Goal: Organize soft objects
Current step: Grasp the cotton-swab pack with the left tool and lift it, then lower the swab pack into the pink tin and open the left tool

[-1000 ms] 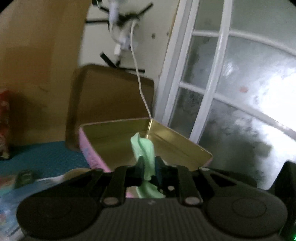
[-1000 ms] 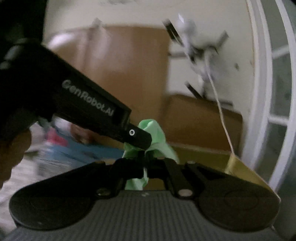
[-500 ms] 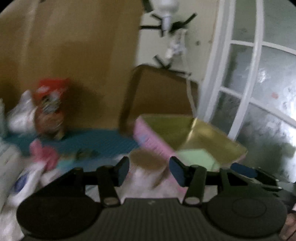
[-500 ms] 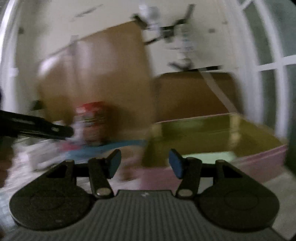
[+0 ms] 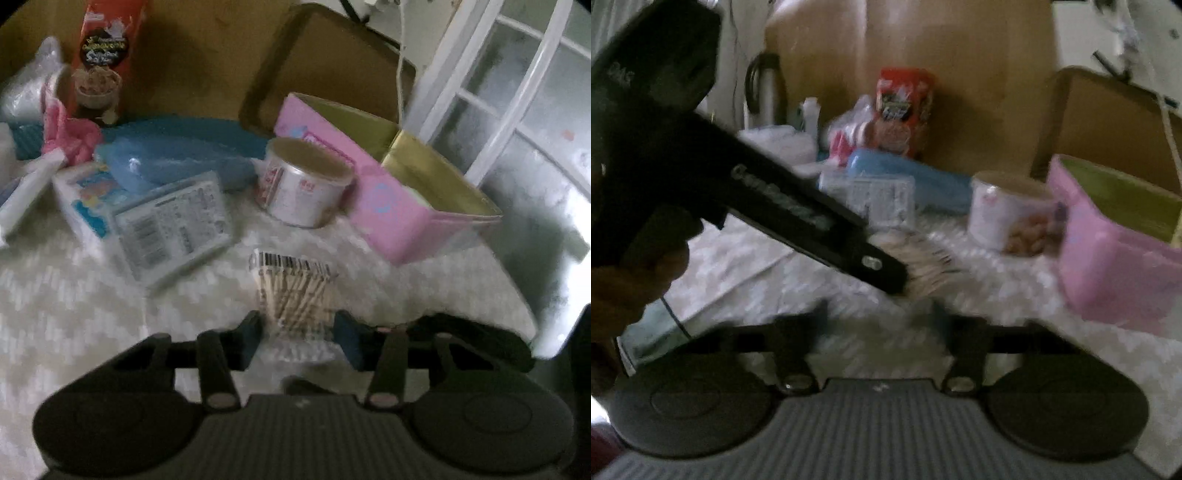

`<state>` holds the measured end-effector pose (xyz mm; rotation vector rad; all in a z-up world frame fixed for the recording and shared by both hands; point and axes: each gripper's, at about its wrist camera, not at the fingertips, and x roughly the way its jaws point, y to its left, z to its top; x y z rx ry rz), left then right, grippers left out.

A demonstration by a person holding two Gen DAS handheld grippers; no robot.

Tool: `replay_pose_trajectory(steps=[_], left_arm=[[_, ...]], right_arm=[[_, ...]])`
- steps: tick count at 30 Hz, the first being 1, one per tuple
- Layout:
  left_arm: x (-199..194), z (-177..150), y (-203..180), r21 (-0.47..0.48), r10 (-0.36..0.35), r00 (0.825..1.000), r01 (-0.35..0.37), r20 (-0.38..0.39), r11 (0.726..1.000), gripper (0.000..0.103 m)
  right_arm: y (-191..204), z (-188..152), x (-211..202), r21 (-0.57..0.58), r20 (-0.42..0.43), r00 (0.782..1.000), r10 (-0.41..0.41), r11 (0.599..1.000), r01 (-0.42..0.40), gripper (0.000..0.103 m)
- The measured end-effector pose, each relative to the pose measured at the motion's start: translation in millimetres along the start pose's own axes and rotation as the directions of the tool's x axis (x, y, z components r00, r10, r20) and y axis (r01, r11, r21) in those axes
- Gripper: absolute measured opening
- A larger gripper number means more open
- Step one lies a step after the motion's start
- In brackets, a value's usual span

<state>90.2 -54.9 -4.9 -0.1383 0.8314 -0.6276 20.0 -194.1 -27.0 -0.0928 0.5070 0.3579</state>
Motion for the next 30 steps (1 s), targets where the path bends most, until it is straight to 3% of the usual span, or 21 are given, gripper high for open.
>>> replay_pose_trajectory(steps=[1,4,9,14,16,17,18,20,23,27,30], left_arm=[[-3,1,-7,0.024,0.01,1.0,-0.01,0.006,1.0,0.042],[-18,13,-34,0.109,-0.021,0.997,0.013,0.073,0.994,0.041],[-17,47,-86,0.239,-0.098,0.981,0.057,0.164,0.969,0.041],[27,76,-126,0.303,-0.127,0.975,0.067,0.181,0.951,0.042],[51,84,-140,0.335,-0.083,0.974,0.007,0.212,0.942,0.055],[63,88,-146,0.345,-0.051,0.974,-0.03,0.223,0.938,0.056],[72,91,-151,0.346,-0.02,0.973,-0.062,0.229,0.936,0.055],[78,97,-149,0.304,0.023,0.973,-0.095,0.231,0.948,0.051],[51,90,-124,0.244,-0.019,0.964,-0.048,0.266,0.969,0.052],[3,65,-79,0.193,0.003,0.941,-0.072,0.338,0.979,0.052],[-26,43,-35,0.112,0.056,0.938,-0.1,0.342,0.989,0.052]], right_arm=[[1,1,-4,0.014,0.003,1.0,-0.024,1.0,0.024,0.036],[-9,5,-25,0.05,0.099,0.994,-0.055,0.997,0.05,0.036],[-33,19,-55,0.026,0.256,0.939,-0.229,0.973,0.23,0.036],[-83,27,-57,0.093,0.25,0.904,-0.345,0.938,0.333,0.036],[-106,35,-44,0.108,0.233,0.886,-0.402,0.916,0.387,0.038],[-117,36,-38,0.107,0.223,0.866,-0.448,0.894,0.435,0.04],[-126,40,-26,0.092,0.202,0.846,-0.494,0.869,0.485,0.049],[-144,43,-11,0.087,0.158,0.819,-0.552,0.834,0.545,0.052],[-154,35,-30,0.183,0.174,0.834,-0.523,0.85,0.494,0.052],[-136,21,-53,0.231,0.226,0.833,-0.505,0.858,0.458,0.051],[-119,17,-62,0.262,0.258,0.862,-0.438,0.89,0.374,0.051]])
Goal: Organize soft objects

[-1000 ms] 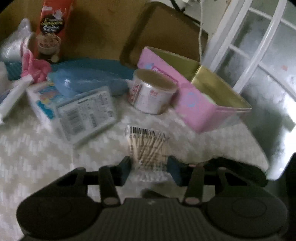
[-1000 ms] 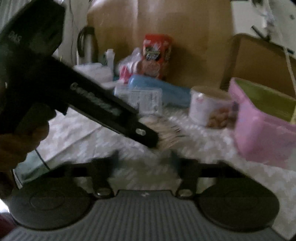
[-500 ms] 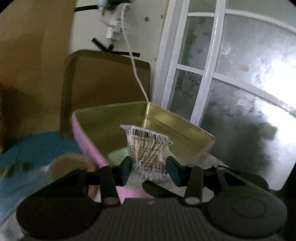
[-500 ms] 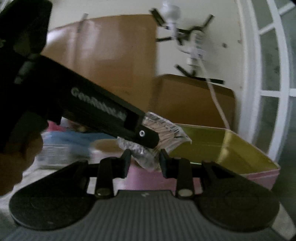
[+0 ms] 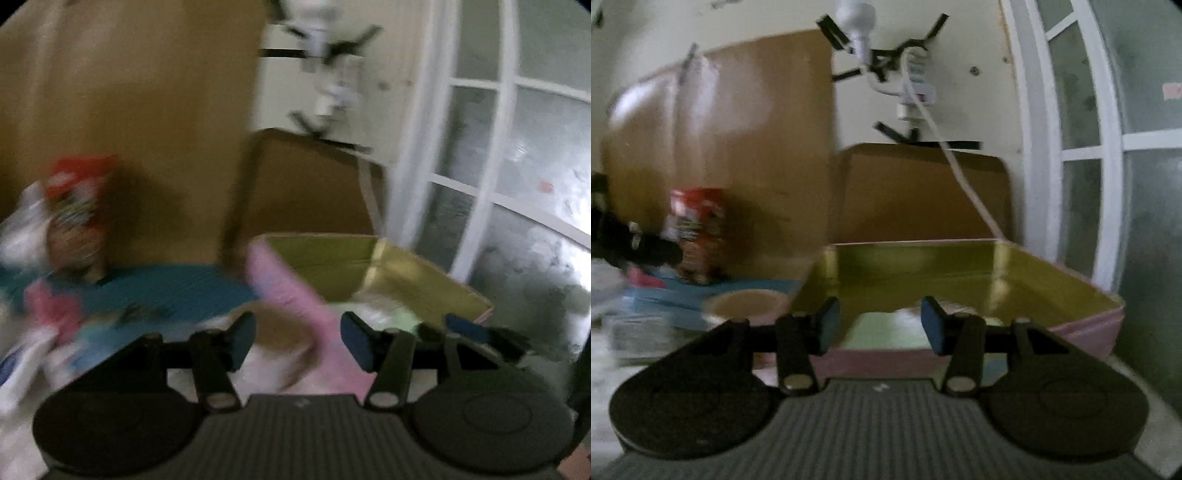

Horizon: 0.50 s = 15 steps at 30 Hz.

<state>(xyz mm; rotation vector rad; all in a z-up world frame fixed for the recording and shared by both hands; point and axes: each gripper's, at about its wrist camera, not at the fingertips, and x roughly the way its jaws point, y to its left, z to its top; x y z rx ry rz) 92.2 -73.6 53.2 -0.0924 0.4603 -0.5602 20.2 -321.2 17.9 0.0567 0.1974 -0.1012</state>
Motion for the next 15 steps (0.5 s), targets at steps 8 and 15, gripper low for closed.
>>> replay_pose_trajectory(steps=[8,15], left_arm=[[-63,-60,113,-0.153,0.28,0.955,-0.292,-0.093,0.944,0.052],[-86,-73,146,-0.26,0.252,0.963,-0.268,-0.094,0.928,0.052]], right_arm=[[80,1,14,-0.017,-0.131,0.938,0.321,0.945,-0.326,0.046],[119,8,90,0.168,-0.256,0.848,0.465,0.885,-0.434,0.047]])
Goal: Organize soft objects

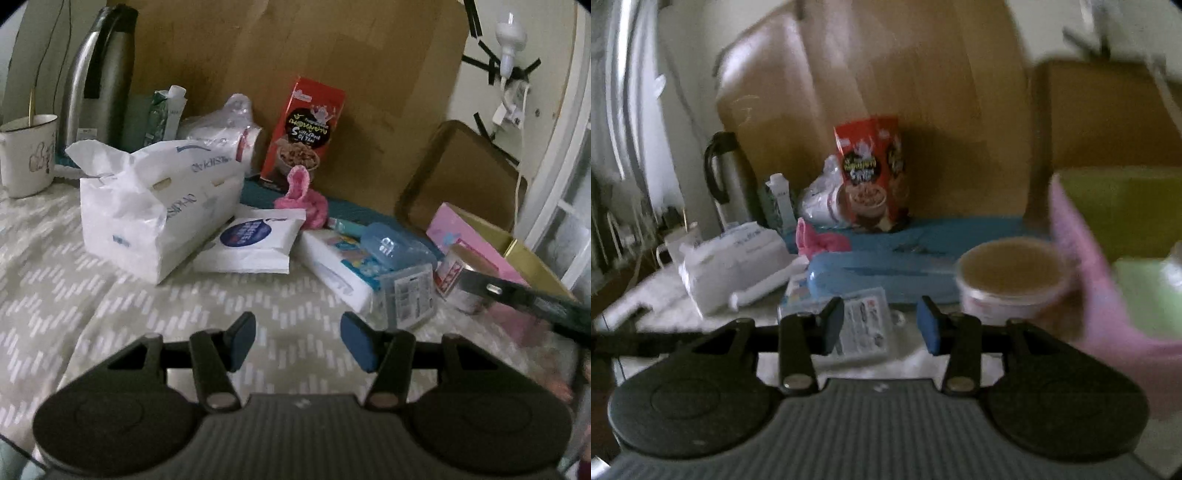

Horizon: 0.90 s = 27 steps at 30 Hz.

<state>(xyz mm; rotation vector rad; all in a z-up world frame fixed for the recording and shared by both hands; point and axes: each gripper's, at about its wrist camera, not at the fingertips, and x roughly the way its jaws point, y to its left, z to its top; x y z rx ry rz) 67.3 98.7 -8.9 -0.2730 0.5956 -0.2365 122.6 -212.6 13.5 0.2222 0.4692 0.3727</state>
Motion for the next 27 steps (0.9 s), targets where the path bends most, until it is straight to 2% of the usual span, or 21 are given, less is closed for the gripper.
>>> replay_pose_trajectory(steps=[3,4,6,8,12,16,17,19,21,24,26,27], left_arm=[[-3,2,-4,-0.008,-0.038,0.999,0.038,0.001,0.999,0.052],[-4,1,-4,-0.004,-0.047,0.999,0.047,0.0,0.999,0.052],[0,2,-10,-0.002,-0.057,0.998,0.057,-0.008,0.998,0.052],[0,0,-10,-0.007,-0.072,0.997,0.072,-0.014,0.997,0.052],[7,-2,-7,-0.037,-0.114,0.992,0.112,-0.05,0.993,0.052],[21,-1,-14,-0.076,-0.168,0.98,0.161,-0.11,0.984,0.052],[22,0,-18,-0.082,-0.183,0.975,0.174,-0.125,0.981,0.052],[22,0,-24,-0.084,-0.202,0.969,0.191,-0.144,0.978,0.054],[21,0,-30,-0.081,-0.202,0.966,0.191,-0.164,0.978,0.055],[24,-3,-36,-0.084,-0.201,0.957,0.187,-0.208,0.979,0.056],[25,-4,-40,-0.078,-0.192,0.958,0.179,-0.211,0.981,0.056],[26,-5,-42,-0.072,-0.191,0.958,0.18,-0.213,0.981,0.055]], right_arm=[[-11,0,29,0.092,-0.073,0.997,0.035,0.995,-0.028,0.049],[-11,-4,31,0.125,-0.088,0.994,0.072,0.99,-0.06,0.049],[-9,-10,25,0.168,-0.118,0.986,0.121,0.981,-0.1,0.046],[-1,-18,4,0.172,-0.104,0.985,0.139,0.978,-0.12,0.048],[16,-36,-38,0.058,-0.056,0.993,0.101,0.994,-0.098,0.049],[39,-46,-40,-0.128,-0.077,0.996,0.053,0.99,-0.062,0.069],[43,-47,-36,-0.16,-0.089,0.994,0.059,0.984,-0.073,0.073],[50,-48,-30,-0.206,-0.12,0.99,0.074,0.974,-0.097,0.089],[58,-51,-25,-0.253,-0.146,0.985,0.094,0.959,-0.129,0.095],[65,-54,-11,-0.355,-0.184,0.98,0.075,0.925,-0.137,0.098],[65,-51,5,-0.348,-0.248,0.967,0.056,0.927,-0.143,0.098],[64,-49,9,-0.331,-0.251,0.966,0.065,0.932,-0.149,0.099]])
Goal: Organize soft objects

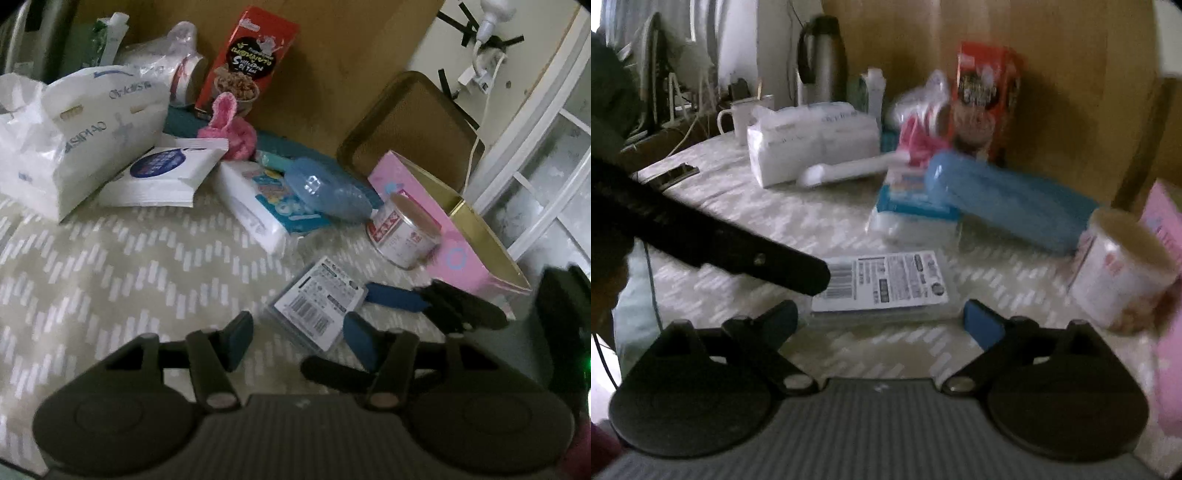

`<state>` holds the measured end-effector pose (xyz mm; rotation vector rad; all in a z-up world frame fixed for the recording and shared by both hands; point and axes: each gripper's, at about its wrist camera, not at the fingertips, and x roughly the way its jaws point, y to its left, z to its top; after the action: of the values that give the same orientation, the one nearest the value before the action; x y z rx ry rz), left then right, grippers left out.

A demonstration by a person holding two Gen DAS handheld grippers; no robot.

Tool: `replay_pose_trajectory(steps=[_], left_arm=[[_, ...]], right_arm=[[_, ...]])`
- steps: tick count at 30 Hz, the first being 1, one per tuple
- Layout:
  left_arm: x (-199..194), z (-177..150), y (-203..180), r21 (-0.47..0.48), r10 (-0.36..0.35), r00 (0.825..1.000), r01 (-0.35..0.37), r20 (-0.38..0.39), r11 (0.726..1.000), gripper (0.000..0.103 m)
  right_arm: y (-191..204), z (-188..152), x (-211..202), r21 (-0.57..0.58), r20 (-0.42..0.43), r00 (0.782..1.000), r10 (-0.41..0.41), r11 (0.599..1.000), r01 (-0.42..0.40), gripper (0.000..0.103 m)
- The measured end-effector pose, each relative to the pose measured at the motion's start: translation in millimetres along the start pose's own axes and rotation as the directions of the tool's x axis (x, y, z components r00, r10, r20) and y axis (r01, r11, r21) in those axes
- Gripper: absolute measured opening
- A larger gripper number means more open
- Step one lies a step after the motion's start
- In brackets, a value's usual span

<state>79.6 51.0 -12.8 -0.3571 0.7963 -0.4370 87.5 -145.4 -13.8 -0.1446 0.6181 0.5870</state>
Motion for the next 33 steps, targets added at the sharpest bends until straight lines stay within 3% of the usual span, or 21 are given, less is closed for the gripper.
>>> replay_pose_trajectory(steps=[3,8,13,16,19,23,27,30,33], left_arm=[[3,-3,-6,0.003,-0.026,1.0,0.026,-0.012,1.0,0.051],[0,-4,-22,0.031,-0.051,0.999,0.052,-0.012,0.998,0.049],[-4,5,-56,0.11,-0.11,0.994,0.109,0.007,0.988,0.046],[2,13,-89,0.194,-0.147,0.989,0.143,0.009,0.971,0.046],[13,24,-127,0.267,-0.189,0.982,0.182,0.002,0.946,0.046],[45,38,-182,0.344,-0.253,0.967,0.242,-0.015,0.907,0.046],[88,40,-232,0.403,-0.286,0.956,0.288,-0.067,0.869,0.046],[123,38,-265,0.443,-0.259,0.963,0.266,-0.076,0.856,0.049],[134,38,-271,0.417,-0.24,0.967,0.255,-0.089,0.872,0.049]], right_arm=[[1,0,0,-0.008,0.016,1.0,0.004,1.0,-0.004,0.092],[7,-9,-20,-0.016,0.105,0.992,-0.071,0.997,0.073,0.091],[2,-16,-52,0.033,0.215,0.961,-0.174,0.985,0.171,0.091],[-6,-18,-75,0.041,0.286,0.92,-0.268,0.963,0.268,0.091],[-20,-20,-97,0.047,0.341,0.865,-0.369,0.925,0.376,0.091],[-59,-27,-127,0.134,0.36,0.796,-0.487,0.871,0.472,0.091],[-106,-42,-144,0.214,0.316,0.745,-0.588,0.809,0.548,0.092],[-141,-52,-141,0.222,0.254,0.707,-0.66,0.751,0.622,0.093],[-171,-60,-138,0.226,0.163,0.626,-0.762,0.647,0.728,0.096]])
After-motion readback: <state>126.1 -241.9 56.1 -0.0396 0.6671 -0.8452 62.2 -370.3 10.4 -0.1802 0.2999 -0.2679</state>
